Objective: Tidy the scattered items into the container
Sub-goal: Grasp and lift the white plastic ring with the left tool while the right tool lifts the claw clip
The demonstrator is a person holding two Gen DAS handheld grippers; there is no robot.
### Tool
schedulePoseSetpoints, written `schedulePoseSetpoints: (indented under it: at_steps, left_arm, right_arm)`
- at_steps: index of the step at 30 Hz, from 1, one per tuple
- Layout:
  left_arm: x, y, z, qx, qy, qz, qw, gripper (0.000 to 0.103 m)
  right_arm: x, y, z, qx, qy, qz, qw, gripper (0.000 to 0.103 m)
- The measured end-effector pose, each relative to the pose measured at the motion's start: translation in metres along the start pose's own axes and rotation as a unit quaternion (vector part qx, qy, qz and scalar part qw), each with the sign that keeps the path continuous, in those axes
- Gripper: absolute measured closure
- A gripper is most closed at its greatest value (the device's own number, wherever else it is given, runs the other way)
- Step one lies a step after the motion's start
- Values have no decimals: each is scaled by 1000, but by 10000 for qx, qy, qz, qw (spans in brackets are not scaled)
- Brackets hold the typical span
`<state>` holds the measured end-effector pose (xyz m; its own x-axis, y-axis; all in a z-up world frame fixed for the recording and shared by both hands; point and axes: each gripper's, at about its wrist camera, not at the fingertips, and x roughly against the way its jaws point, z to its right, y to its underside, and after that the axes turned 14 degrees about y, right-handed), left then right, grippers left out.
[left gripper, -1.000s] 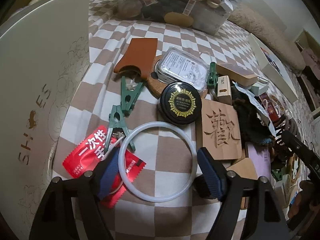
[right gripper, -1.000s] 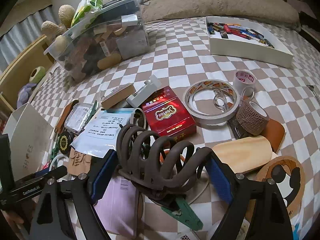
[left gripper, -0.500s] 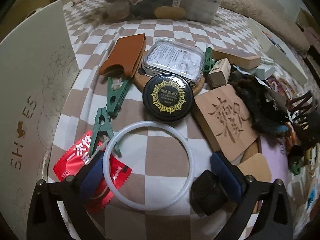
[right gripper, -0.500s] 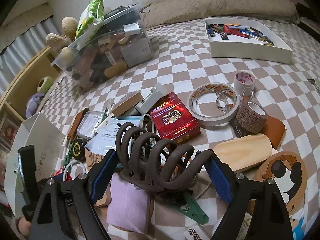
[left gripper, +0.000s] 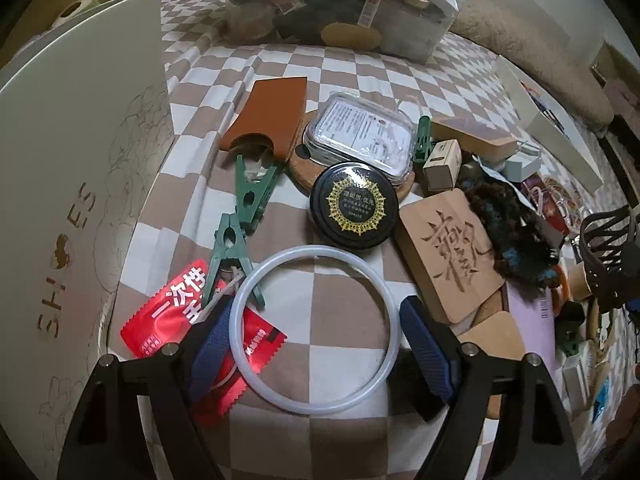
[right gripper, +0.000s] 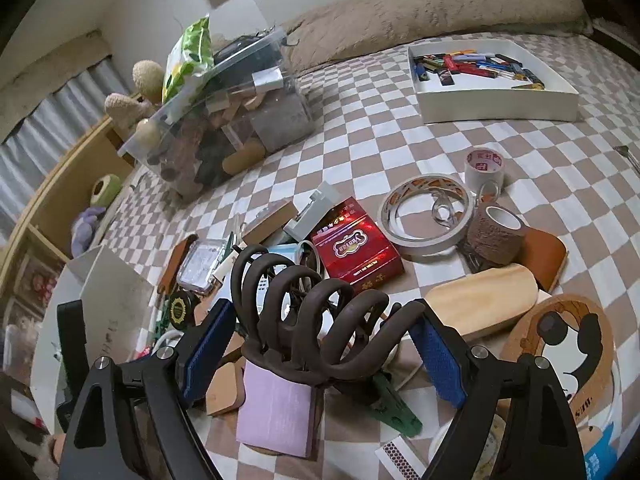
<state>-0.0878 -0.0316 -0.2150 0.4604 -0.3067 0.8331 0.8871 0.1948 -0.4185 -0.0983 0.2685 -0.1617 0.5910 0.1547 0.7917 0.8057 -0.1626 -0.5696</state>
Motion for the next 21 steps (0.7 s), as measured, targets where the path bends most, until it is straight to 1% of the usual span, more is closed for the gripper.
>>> schedulePoseSetpoints:
  at_steps: [6,11,17,19,21]
  left_arm:
    - [8,-2,-5,199,234,77,9995,20]
    - [15,-1,-8,305,347,127,9989,20]
    - [28,1,-4,175,394,348,9985,20]
    - [35,1,0,39,378,508,9980,20]
    - [42,2,5,-63,470,644,9968,20]
  right_arm:
    - [8,-2,7,-164,-117,77,9998,16]
    - [13,-3,11,-248,-223,142,9993,16]
    - [20,-2,16,-326,-311,191,9988,16]
    - [23,-1,17,-339,-340,218,9986,16]
    - [26,-1,17,-342,-370,238,9984,16]
